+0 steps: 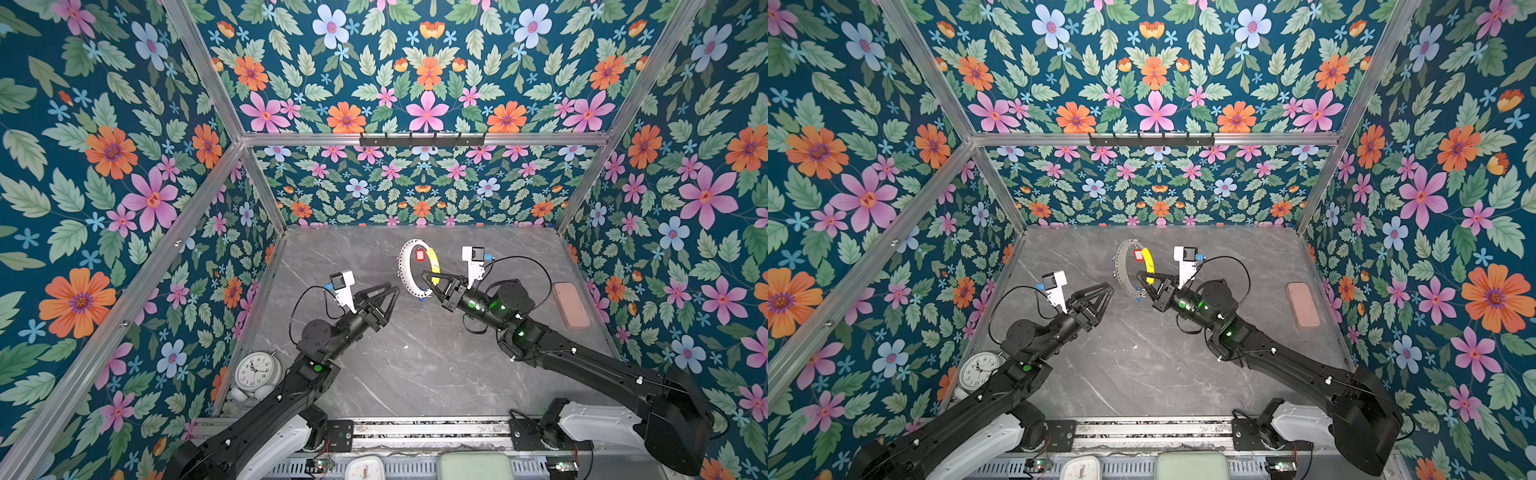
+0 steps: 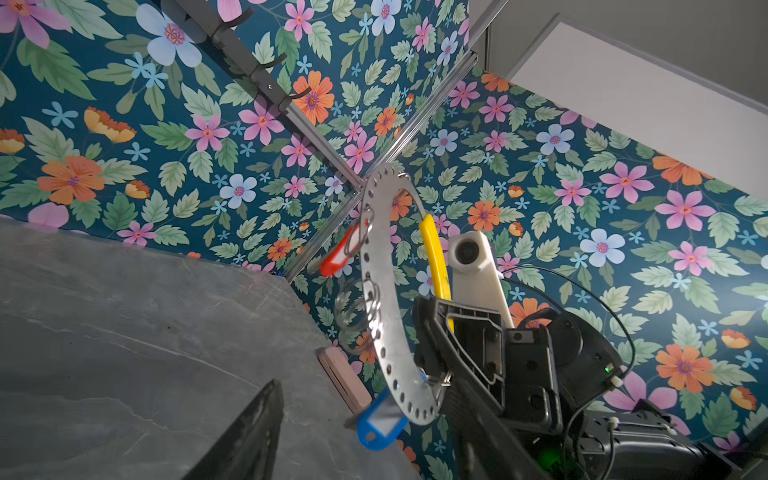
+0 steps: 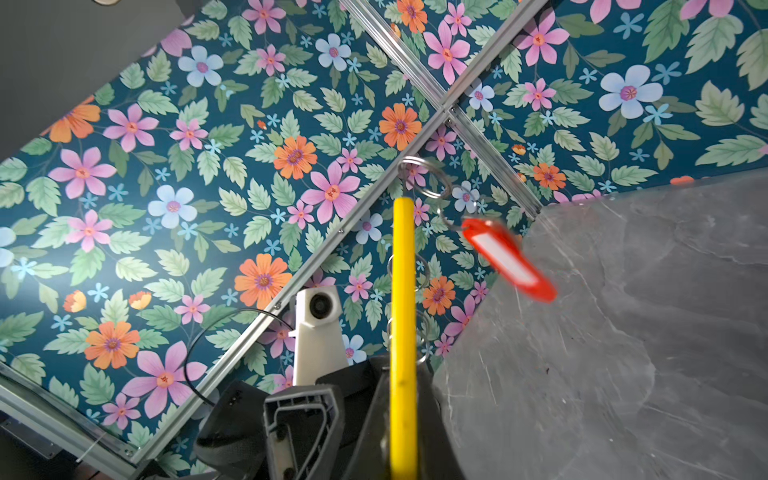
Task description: Remove the keys from the keyring
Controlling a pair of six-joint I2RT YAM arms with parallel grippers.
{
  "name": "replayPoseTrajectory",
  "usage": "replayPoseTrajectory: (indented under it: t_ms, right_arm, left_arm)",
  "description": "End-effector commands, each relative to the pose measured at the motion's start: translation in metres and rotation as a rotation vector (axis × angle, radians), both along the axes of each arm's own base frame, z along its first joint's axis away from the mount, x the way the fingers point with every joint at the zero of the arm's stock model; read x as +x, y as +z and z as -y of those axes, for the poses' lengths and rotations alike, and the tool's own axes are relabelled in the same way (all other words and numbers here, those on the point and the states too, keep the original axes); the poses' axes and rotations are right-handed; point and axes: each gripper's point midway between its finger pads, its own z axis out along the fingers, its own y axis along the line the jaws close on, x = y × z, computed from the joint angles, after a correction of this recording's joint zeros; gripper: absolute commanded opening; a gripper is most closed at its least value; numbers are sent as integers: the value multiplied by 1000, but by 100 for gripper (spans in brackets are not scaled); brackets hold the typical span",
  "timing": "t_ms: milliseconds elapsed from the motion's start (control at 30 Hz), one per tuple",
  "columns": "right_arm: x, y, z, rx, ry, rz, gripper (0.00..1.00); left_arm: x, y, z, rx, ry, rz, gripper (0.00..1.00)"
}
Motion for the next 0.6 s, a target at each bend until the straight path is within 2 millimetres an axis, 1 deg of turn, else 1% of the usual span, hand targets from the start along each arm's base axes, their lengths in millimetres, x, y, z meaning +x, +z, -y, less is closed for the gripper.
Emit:
replayPoseTrajectory:
  t_ms: [0,233,567]
  right_arm:
    - [-5,27,1,103,20,39,0]
    - [-8,25,-8,116,55,24,0]
    - [-8,14,-19,98,80,-5,0]
  left_arm:
    - [-11,25,1,-92,-70,70,57]
    - [-8,32,8,-109,-105,79,40]
    - [-7,36,11,-130,-134,73,11]
